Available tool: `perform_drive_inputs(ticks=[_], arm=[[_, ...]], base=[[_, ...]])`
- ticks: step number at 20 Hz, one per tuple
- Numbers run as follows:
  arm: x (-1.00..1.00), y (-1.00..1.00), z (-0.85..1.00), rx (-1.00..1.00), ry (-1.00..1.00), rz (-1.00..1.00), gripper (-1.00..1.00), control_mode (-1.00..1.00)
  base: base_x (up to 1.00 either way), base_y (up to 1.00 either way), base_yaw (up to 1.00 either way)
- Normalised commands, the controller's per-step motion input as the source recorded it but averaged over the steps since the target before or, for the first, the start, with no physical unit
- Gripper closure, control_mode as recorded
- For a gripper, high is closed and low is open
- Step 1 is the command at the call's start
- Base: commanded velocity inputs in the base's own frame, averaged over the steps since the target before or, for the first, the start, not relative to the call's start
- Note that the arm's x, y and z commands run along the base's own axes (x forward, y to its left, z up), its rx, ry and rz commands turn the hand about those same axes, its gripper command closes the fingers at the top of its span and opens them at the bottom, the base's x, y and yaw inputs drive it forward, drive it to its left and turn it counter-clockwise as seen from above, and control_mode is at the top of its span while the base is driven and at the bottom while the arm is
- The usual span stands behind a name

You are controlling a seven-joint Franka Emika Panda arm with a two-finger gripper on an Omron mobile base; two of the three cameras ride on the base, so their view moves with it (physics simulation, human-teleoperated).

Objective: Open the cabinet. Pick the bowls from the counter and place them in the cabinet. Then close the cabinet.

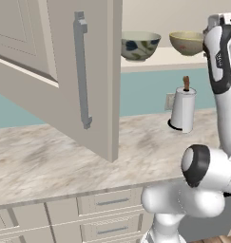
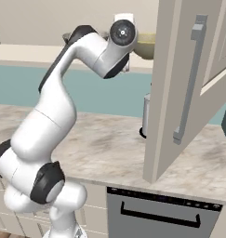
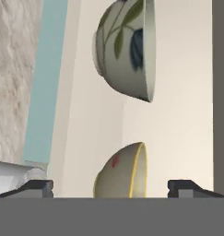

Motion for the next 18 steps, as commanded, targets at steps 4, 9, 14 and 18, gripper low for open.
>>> perform_drive_inputs(ticks=[4,9,14,18], arm=[[-1.00,0.49,0.01,-0.04,0.00,0.00,-1.00,-1.00],[-1.00,0.40,0.03,0.00,-0.03,0.00,-1.00,-1.00],[-1.00,0.14,0.00,0.00,-0.16,0.00,-1.00,-1.00],[-1.00,0.00,0.00,0.00,-0.11,0.00,-1.00,-1.00]], base=[[0.00,0.00,0.00],[0.00,0.00,0.00],[0.00,0.00,0.00],[0.00,0.00,0.00]])
